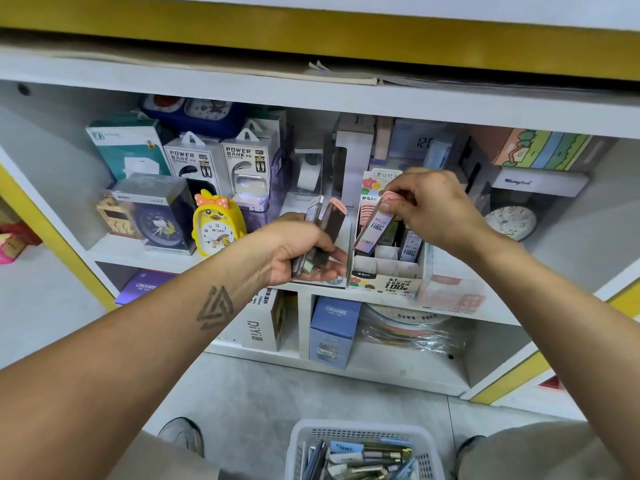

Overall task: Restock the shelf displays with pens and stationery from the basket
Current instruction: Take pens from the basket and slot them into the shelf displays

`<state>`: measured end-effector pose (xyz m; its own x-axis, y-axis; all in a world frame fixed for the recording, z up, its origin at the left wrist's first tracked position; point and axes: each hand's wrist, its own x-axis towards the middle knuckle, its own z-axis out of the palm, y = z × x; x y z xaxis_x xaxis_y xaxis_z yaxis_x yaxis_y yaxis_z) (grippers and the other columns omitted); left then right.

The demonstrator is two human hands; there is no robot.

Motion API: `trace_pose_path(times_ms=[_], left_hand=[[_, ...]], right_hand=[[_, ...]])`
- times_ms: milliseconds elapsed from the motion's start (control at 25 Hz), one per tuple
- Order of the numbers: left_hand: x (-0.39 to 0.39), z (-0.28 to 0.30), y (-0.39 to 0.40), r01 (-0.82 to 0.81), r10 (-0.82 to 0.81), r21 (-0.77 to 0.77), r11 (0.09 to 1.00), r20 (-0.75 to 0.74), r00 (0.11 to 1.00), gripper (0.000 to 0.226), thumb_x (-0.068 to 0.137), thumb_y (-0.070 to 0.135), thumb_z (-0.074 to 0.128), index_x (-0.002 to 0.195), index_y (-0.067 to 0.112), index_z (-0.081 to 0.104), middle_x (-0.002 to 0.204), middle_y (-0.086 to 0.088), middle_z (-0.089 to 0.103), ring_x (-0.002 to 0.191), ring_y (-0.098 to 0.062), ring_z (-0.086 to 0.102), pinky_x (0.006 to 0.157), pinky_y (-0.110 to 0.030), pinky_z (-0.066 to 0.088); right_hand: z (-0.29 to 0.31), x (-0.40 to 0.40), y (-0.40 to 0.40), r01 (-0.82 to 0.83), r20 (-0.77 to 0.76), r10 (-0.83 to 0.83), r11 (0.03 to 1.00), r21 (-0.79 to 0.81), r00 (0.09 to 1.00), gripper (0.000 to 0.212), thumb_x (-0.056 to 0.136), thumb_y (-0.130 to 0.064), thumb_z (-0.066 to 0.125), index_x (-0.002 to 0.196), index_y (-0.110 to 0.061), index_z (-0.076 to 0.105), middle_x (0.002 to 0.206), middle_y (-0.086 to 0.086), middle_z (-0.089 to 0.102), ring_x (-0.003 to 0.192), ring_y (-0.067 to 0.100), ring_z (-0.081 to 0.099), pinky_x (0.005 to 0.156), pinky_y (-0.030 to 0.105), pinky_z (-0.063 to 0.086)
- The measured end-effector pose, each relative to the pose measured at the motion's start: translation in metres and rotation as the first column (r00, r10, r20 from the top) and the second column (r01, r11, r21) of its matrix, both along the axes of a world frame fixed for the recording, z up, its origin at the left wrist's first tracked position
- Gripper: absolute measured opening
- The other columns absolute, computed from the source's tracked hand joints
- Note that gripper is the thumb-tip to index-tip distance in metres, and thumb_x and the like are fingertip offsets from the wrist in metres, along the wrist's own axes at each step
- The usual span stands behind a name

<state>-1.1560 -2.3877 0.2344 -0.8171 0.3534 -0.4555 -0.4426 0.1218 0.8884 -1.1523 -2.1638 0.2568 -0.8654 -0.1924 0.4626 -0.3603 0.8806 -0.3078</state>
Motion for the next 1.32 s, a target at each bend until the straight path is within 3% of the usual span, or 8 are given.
trace_pose_path(times_ms=[360,520,600,680,880,1000,1120,1320], left_hand=[[0.003,0.001,0.003,0.042,-0.046,0.077,0.996,0.056,0.997,0.011,0.096,-0.006,0.048,0.096,0.003,0.053,0.08,-0.019,0.073,0.063,-0.029,0.073,0.052,-0.032,0.06],[0.005,0.002,0.004,0.077,-0.081,0.086,0.993,0.054,0.995,0.012,0.094,-0.006,0.051,0.1,0.004,0.055,0.085,-0.02,0.074,0.067,-0.03,0.073,0.05,-0.03,0.058],[0.007,0.004,0.004,0.112,-0.118,0.096,0.989,0.063,0.991,0.013,0.094,-0.005,0.052,0.103,0.004,0.057,0.089,-0.02,0.074,0.07,-0.03,0.073,0.051,-0.028,0.057],[0.008,0.005,0.004,0.151,-0.159,0.117,0.982,0.068,0.985,0.014,0.094,-0.002,0.053,0.102,0.004,0.062,0.094,-0.02,0.073,0.073,-0.03,0.073,0.052,-0.026,0.057],[0.008,0.008,0.0,0.208,-0.215,0.095,0.974,0.074,0.974,0.005,0.094,0.011,0.061,0.096,0.01,0.066,0.1,-0.019,0.073,0.077,-0.03,0.073,0.053,-0.026,0.057],[0.004,0.007,-0.004,0.101,-0.108,0.068,0.992,0.105,0.989,0.007,0.094,0.008,0.059,0.099,0.008,0.064,0.093,-0.02,0.073,0.07,-0.028,0.071,0.048,-0.024,0.054],[0.001,0.005,-0.005,0.021,-0.027,0.05,0.999,0.121,0.992,0.023,0.093,0.0,0.052,0.112,0.01,0.059,0.079,-0.015,0.066,0.053,-0.02,0.061,0.039,-0.018,0.045],[0.003,0.008,0.001,0.041,-0.058,0.113,0.993,0.157,0.986,0.031,0.089,-0.003,0.046,0.114,0.013,0.055,0.084,-0.016,0.072,0.053,-0.016,0.058,0.043,-0.016,0.044]], right_hand=[[-0.021,0.005,-0.008,-0.053,0.066,0.048,0.995,0.082,0.997,0.012,0.092,-0.015,0.069,0.101,-0.012,0.063,0.085,0.002,0.065,0.08,0.027,0.06,0.073,0.039,0.05],[-0.025,0.001,-0.01,-0.046,0.035,0.04,0.979,0.199,0.999,0.016,0.096,-0.008,0.06,0.103,-0.007,0.074,0.1,0.008,0.066,0.091,0.029,0.063,0.081,0.04,0.052],[-0.018,0.003,-0.018,-0.009,0.137,0.029,0.99,-0.143,0.99,0.02,0.097,-0.013,0.063,0.113,-0.014,0.074,0.103,0.005,0.071,0.087,0.018,0.067,0.081,0.029,0.054],[-0.014,0.007,-0.028,0.022,0.308,0.17,0.845,-0.534,0.936,0.022,0.095,-0.017,0.068,0.117,-0.015,0.072,0.1,0.004,0.074,0.079,0.01,0.069,0.074,0.021,0.057],[-0.004,0.008,-0.028,0.126,0.344,0.187,0.69,-0.713,0.92,0.017,0.085,0.006,0.069,0.095,-0.007,0.072,0.096,0.008,0.072,0.072,0.011,0.065,0.064,0.025,0.052],[0.005,0.01,-0.014,0.139,0.334,0.142,0.711,-0.689,0.932,0.013,0.084,0.008,0.069,0.091,-0.003,0.072,0.083,0.012,0.072,0.064,0.013,0.063,0.059,0.027,0.053],[0.005,0.014,-0.003,0.145,0.35,0.074,0.815,-0.562,0.934,0.013,0.081,-0.006,0.081,0.089,-0.002,0.073,0.084,0.019,0.074,0.074,0.037,0.069,0.081,0.047,0.058],[0.001,0.012,0.002,0.128,0.343,-0.004,0.932,-0.34,0.939,0.024,0.085,-0.016,0.078,0.109,-0.012,0.073,0.084,0.008,0.077,0.087,0.025,0.073,0.092,0.043,0.056]])
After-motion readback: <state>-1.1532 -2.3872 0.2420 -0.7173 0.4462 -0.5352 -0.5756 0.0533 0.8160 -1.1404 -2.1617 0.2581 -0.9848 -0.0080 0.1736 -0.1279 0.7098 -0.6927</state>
